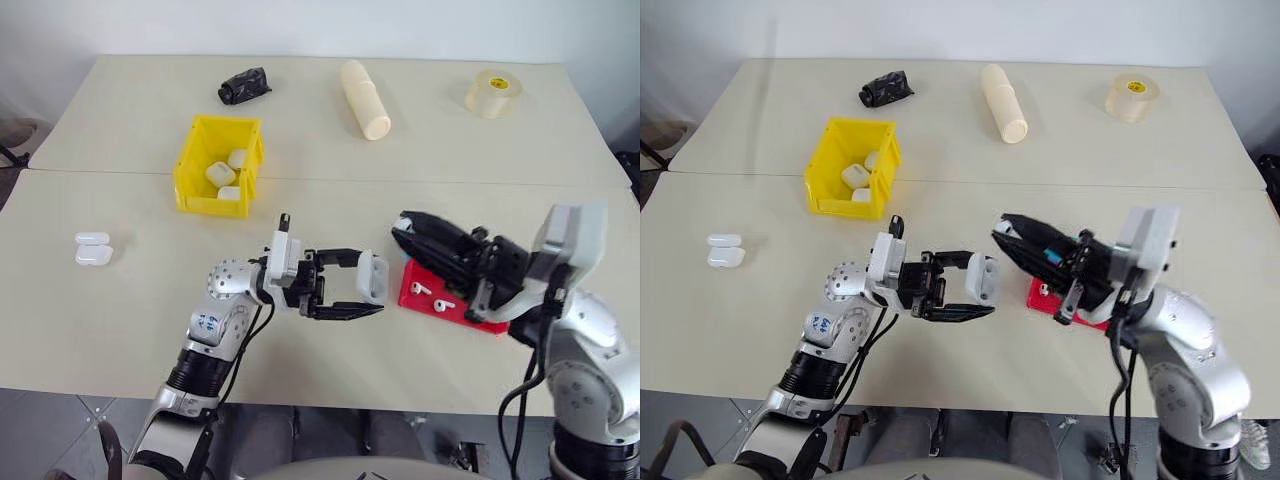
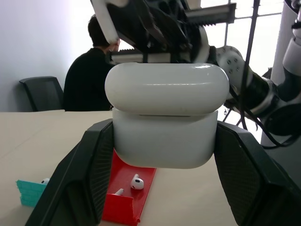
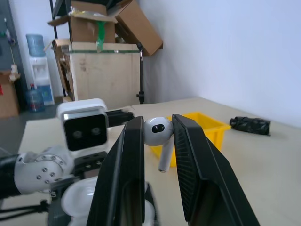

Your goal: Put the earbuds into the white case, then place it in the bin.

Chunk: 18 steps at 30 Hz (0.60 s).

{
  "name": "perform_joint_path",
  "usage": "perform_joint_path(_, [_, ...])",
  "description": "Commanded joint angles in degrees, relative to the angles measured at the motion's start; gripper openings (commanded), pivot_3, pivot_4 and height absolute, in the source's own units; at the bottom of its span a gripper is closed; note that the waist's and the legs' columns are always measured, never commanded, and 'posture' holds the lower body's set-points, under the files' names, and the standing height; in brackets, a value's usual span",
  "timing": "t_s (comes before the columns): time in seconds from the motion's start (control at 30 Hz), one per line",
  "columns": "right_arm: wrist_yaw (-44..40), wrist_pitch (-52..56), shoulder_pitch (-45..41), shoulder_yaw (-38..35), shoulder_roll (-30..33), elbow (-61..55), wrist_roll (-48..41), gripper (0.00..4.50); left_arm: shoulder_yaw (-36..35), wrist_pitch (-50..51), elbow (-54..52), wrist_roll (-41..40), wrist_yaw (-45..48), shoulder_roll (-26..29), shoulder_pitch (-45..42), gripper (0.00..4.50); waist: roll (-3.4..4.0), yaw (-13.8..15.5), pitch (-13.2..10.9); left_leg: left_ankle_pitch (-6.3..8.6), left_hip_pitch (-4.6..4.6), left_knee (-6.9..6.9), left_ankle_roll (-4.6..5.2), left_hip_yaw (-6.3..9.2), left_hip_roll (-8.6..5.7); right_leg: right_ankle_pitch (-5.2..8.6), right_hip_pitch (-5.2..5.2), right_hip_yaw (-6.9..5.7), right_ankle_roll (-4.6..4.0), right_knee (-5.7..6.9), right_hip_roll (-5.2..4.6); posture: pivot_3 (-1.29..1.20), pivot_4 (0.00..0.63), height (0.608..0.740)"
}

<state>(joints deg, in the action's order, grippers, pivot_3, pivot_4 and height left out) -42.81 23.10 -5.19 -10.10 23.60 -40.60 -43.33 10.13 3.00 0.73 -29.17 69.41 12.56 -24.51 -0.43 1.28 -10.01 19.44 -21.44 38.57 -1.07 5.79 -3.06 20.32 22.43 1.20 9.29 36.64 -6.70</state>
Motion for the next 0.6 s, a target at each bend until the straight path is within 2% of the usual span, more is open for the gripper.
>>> perform_joint_path(0.03, [1.7,-4.2,1.7,2.3,-2.4,-2.0,1.6,0.50,-1.2,4.1,-3.7,-3.3,-0.9,0.7,-1.2,2.92,0.00,0.0,0.0,0.00,0.00,-0.01,0.00,0.00,-0.01,0.00,0.01,0.00,0.00,0.01,0.02,0.00,0.150,0.740])
perform_joint_path(0.33, [3.0,-10.0,4.4,7.5,-5.8,0.2,5.7,0.50,-1.6,6.8,-5.3,-4.1,-1.3,0.8,-2.0,2.92,0.02,-0.2,0.0,-0.01,0.02,-0.05,-0.01,0.01,-0.04,0.00,0.03,0.00,0.00,0.05,0.04,0.00,0.150,0.740])
perform_joint_path(0.6, [2.7,-13.0,6.0,9.3,-6.5,2.4,7.5,0.50,-1.8,6.9,-5.6,-4.1,-1.9,0.3,-2.3,2.92,0.02,-0.2,0.0,-0.01,0.02,-0.06,-0.01,0.00,-0.12,0.00,0.03,0.01,0.00,0.04,0.04,0.00,0.150,0.740])
